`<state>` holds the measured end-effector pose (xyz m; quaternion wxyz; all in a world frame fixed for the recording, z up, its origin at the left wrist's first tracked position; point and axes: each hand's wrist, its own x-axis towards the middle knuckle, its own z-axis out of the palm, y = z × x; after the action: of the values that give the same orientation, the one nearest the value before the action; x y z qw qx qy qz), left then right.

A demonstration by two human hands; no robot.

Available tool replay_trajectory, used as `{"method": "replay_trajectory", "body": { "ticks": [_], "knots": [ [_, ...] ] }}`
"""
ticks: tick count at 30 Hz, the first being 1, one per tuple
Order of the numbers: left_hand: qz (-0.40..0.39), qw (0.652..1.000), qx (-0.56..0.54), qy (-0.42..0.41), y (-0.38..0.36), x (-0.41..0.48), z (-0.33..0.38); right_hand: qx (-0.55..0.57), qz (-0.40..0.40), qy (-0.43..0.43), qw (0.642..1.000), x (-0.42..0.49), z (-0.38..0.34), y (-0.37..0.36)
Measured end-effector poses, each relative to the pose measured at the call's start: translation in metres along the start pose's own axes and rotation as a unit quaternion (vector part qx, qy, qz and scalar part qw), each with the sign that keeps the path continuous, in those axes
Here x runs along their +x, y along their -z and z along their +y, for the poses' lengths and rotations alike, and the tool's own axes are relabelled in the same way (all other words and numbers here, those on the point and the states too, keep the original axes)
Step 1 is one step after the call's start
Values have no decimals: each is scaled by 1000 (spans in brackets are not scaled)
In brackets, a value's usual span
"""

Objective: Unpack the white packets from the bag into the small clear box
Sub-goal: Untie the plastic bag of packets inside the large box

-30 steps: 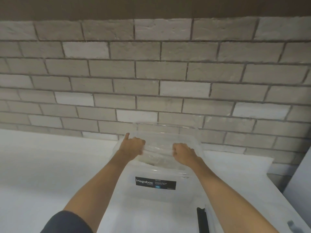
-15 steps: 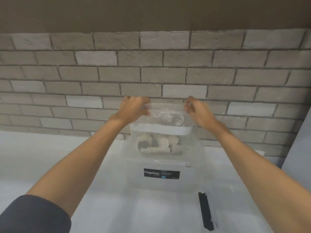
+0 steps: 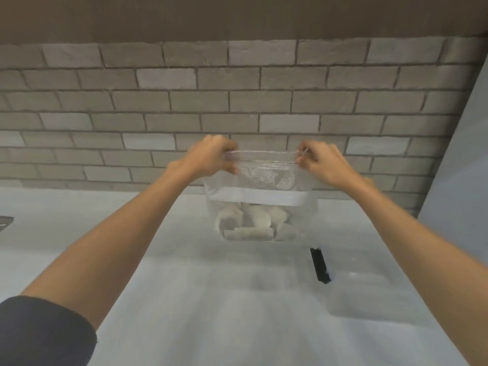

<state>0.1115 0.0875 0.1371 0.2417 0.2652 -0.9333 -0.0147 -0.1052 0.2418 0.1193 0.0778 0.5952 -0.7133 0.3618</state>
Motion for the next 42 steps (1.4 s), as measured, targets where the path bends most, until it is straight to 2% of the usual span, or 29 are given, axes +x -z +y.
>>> {"method": "replay_trajectory", "body": {
  "ticks": [7, 12, 16, 18, 20, 24, 26, 31, 37, 39, 42],
  "knots": [
    [-170, 983, -50, 38, -63, -62, 3, 13, -153, -75, 985, -77, 20, -38],
    [-237, 964, -86, 84, -115, -99, 5, 16, -221, -109, 969, -119, 37, -67],
    [-221, 967, -79, 96, -134, -115, 11, 3, -234, -120, 965, -135, 46, -79],
    [-203, 973, -55, 90, -135, -118, 16, -56, -242, -107, 963, -137, 46, -81],
    [-194, 977, -24, 86, -135, -120, 22, -158, -234, -45, 958, -140, 41, -84],
    [-172, 984, 3, 53, -139, -122, 34, -231, -212, 90, 945, -149, 18, -103],
    [-150, 988, 13, 32, -140, -122, 38, -261, -207, 104, 937, -153, 15, -116],
    [-106, 992, 72, -7, -134, -127, 43, -129, -155, 72, 977, -152, 10, -113],
    [-43, 991, 112, -54, -128, -126, 41, -12, -167, 49, 985, -129, 11, -89],
    [-45, 994, 87, -41, -121, -123, 43, -12, -182, 39, 982, -120, 12, -82],
    [-115, 991, -56, 46, -98, -114, 48, 6, -196, 28, 980, -110, 11, -72]
  ]
}}
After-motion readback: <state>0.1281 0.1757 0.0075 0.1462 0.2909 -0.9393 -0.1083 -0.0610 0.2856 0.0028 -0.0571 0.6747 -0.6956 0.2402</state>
